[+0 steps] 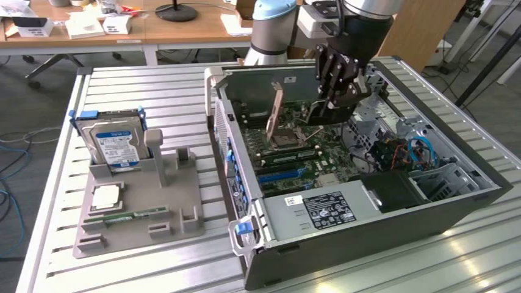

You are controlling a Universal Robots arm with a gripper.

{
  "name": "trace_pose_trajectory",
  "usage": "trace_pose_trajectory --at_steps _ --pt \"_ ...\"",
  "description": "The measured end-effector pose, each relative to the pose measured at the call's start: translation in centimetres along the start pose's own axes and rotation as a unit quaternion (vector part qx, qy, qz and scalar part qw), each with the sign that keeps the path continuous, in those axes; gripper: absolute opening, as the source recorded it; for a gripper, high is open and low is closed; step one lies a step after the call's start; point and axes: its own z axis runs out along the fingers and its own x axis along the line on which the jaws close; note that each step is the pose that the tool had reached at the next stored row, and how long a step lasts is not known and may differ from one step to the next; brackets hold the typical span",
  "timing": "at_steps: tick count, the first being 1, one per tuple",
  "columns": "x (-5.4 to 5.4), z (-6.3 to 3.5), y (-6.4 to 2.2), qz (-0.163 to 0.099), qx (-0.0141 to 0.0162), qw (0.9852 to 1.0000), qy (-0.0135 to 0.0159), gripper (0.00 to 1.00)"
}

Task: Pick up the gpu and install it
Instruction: 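Insert the gpu into the slot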

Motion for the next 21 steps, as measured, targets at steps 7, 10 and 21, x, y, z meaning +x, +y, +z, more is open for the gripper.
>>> trace_pose_trajectory --at_steps 7,10,21 --pt "0.1 1.01 -0.02 0.000 0.0000 1.0000 0.0001 0.26" --pt "0.1 1.47 -0.03 0.000 0.0000 1.0000 0.0000 0.26" --pt "0.1 2.76 -0.05 0.000 0.0000 1.0000 0.0000 0.26"
